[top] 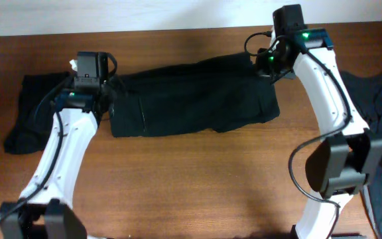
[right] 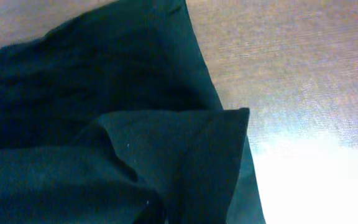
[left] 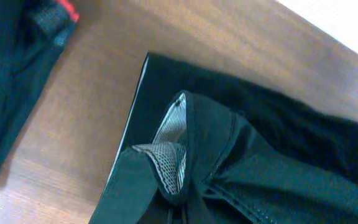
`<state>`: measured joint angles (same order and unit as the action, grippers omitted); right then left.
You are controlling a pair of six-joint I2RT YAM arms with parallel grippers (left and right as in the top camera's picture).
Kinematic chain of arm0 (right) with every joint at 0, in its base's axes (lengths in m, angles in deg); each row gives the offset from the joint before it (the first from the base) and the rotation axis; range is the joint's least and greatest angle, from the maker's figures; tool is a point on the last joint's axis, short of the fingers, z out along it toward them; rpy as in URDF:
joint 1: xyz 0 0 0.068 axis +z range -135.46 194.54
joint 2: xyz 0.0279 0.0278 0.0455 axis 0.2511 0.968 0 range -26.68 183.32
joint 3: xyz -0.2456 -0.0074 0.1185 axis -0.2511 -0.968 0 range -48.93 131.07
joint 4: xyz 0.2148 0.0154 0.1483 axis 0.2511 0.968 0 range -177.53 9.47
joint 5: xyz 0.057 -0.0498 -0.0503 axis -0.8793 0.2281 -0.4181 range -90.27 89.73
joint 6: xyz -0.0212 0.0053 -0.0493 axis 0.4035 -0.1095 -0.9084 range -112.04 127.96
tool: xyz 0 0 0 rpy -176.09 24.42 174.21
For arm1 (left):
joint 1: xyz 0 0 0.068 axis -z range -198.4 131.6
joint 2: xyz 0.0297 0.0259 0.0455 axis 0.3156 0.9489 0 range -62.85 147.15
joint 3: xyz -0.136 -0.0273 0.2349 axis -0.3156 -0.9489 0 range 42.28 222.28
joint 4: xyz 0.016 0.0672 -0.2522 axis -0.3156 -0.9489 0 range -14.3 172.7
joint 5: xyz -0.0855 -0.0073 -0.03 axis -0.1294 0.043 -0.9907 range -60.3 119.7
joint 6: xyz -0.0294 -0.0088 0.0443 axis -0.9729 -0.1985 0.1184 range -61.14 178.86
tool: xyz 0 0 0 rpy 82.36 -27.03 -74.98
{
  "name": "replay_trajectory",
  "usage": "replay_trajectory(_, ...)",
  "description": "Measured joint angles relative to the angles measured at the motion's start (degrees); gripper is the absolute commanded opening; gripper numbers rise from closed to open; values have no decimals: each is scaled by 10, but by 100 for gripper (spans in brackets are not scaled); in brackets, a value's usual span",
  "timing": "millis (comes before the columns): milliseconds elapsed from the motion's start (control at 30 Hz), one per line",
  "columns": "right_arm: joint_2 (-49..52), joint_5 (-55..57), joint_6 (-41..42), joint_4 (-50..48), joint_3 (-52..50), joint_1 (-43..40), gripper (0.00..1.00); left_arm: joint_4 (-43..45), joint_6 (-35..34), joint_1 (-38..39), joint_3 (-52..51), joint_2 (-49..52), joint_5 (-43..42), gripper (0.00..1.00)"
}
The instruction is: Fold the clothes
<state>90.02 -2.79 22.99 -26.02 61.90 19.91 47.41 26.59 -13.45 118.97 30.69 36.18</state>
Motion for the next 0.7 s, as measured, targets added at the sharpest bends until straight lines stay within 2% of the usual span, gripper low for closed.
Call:
replay_trajectory(233, 38, 1, 0, -64, 0, 0, 4, 76, 0, 0, 0, 57, 11, 2)
replay_trajectory(467, 84, 2, 1, -112, 0, 4, 11, 150, 2, 0, 0, 136, 18, 8)
replay_trajectory(533, 100, 2, 4, -127, 0, 7, 24, 170, 2, 0, 0, 157, 20, 13)
replay_trajectory(567, 108, 2, 5, -135, 0, 9, 31, 184, 3, -1, 0, 170, 21, 21)
replay_trajectory(600, 117, 2, 5, -145, 0, 11, 47, 196, 6, -1, 0, 182, 22, 28)
replay_trajectory(633, 126, 3, 4, -154, 0, 13, 71, 210, 7, -2, 0, 192, 24, 38)
replay_trajectory(667, 135, 4, 2, -165, 0, 16, 82, 220, 8, -2, 0, 199, 24, 49)
replay_trajectory(700, 141, 4, 2, -172, 0, 19, 89, 228, 13, -2, 0, 206, 26, 59)
